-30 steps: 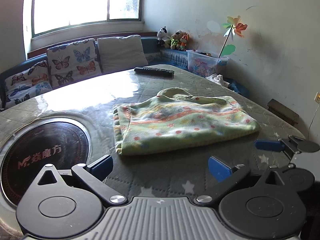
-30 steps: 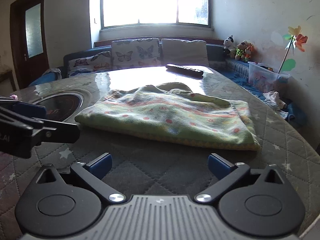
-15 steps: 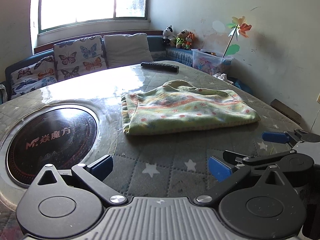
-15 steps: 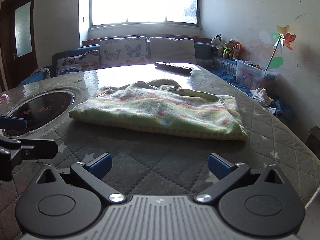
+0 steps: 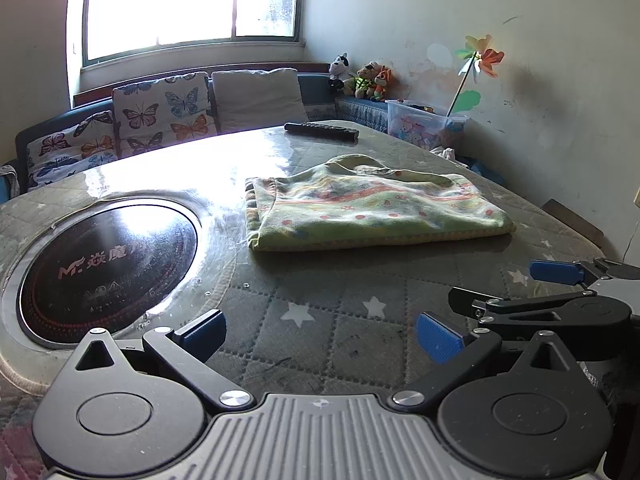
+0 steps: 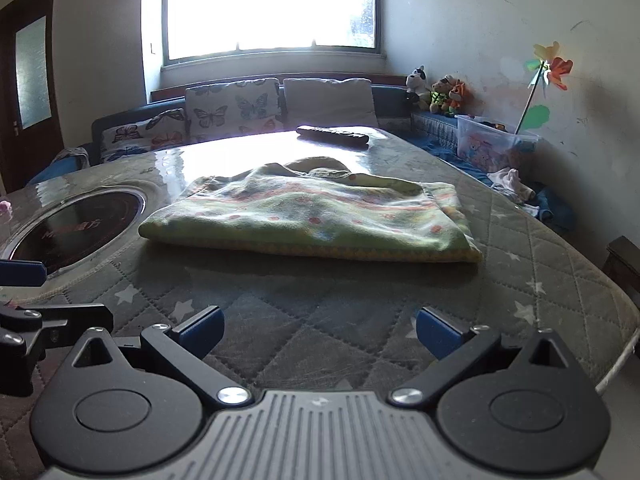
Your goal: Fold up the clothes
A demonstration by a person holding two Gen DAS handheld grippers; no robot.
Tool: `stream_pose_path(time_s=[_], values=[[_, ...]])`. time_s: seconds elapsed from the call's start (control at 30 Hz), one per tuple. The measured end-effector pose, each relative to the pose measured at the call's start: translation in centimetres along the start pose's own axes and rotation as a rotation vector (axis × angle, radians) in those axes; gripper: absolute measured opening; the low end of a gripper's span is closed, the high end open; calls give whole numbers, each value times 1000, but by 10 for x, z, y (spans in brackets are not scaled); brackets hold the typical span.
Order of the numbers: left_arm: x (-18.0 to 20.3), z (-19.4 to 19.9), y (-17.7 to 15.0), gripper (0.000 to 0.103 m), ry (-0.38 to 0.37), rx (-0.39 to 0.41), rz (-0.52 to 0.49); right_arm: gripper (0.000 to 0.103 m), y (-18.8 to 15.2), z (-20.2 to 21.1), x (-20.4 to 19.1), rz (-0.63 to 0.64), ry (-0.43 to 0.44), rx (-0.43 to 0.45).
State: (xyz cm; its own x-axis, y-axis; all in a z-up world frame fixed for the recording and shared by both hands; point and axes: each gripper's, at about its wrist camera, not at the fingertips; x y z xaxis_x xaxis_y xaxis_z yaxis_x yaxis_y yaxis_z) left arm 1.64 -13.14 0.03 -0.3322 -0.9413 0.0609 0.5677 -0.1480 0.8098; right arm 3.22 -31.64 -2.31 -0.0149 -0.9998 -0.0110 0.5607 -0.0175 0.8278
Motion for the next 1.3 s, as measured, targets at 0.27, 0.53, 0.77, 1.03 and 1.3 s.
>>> stream_pose_path(time_s=[0.27,0.53,0.77,1.03,1.3], values=[[2,10,0,103,-28,27,-29,103,-1,10,-5,-19,-37,3],[-7,8,7,103,-38,57,-39,103,4,7,-16,-32,-88,-28],[-19,-4,14,103,-39,32,-32,103,11,5,-26,-33,-130,-46],[-26,-18,23,103,-53,-15,-64,103,19,2,-35,-47,-170,-64],[-26,-25,22,103,-58,-25,-62,103,14,-6,-30,-50,-182,-83]])
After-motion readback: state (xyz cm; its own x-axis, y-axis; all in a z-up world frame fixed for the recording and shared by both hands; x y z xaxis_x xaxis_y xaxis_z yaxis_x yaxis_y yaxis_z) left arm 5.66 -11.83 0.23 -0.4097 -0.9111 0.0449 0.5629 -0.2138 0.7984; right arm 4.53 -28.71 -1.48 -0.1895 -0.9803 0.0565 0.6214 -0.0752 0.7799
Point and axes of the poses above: each gripper's, at about its wrist camera, not at the fingertips, and z roughly against the way its jaws point, x to its right, y to its top, and after that the axes turned 1 degree about -y, right-handed
